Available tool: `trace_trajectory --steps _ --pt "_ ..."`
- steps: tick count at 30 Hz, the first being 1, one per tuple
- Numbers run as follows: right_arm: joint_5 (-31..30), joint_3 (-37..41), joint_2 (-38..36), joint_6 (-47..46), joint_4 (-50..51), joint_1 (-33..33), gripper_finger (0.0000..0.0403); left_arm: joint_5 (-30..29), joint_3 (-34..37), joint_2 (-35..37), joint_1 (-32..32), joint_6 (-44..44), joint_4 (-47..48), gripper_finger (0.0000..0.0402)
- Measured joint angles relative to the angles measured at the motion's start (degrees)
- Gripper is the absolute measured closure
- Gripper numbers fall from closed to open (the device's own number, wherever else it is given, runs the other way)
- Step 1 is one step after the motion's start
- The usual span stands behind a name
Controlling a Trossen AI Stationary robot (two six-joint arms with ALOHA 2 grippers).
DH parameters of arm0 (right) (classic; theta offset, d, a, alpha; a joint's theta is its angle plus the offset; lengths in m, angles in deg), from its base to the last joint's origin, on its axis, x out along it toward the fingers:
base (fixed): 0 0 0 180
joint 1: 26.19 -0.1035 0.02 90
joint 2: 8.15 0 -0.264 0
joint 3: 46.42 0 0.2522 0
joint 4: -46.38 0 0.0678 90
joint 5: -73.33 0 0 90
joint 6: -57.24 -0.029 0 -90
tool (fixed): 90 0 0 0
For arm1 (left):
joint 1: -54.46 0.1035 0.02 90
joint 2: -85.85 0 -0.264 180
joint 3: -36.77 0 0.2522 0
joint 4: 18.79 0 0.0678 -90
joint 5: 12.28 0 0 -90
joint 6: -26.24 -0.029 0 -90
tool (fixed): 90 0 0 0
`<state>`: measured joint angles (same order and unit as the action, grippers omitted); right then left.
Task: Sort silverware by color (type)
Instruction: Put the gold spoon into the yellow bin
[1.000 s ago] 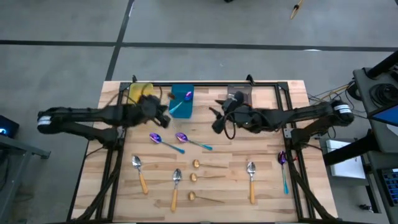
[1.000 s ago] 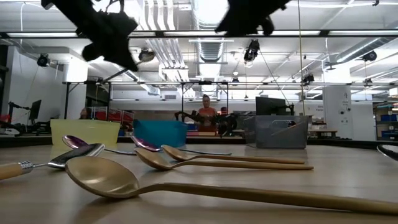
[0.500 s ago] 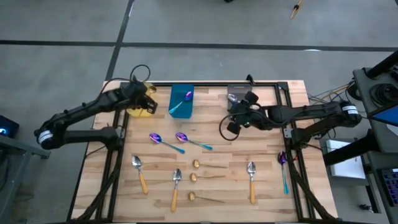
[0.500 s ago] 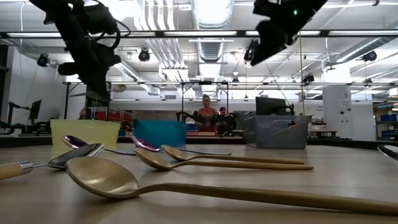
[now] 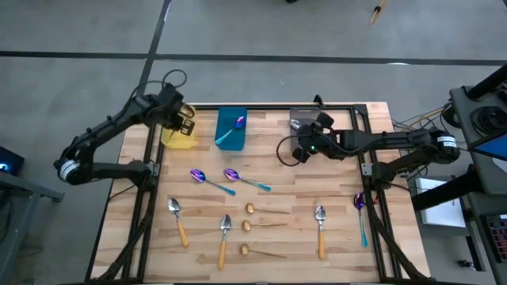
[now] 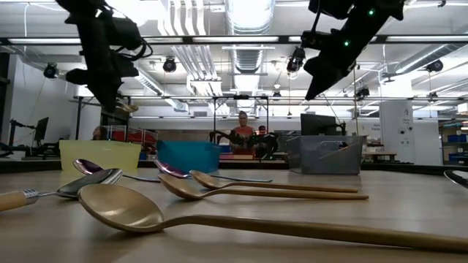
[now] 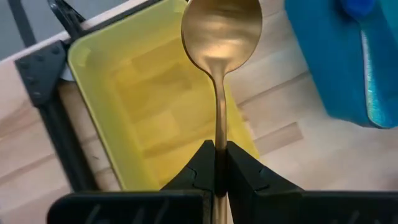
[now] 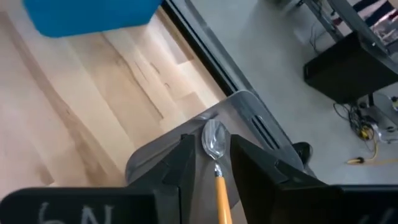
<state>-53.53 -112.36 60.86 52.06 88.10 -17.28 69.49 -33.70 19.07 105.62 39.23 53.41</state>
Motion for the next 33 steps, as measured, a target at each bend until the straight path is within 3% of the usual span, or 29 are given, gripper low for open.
trace_trajectory --steps 8,33 --pt "2.83 0.09 0.0 -0.15 -0.04 0.61 0.033 3.32 -9.95 -11.77 6.27 -4.99 7.6 0.0401" --pt "2.84 0.2 0.0 1.38 -1.71 0.63 0.0335 0.13 -13.96 -28.7 7.95 5.73 10.47 0.0394"
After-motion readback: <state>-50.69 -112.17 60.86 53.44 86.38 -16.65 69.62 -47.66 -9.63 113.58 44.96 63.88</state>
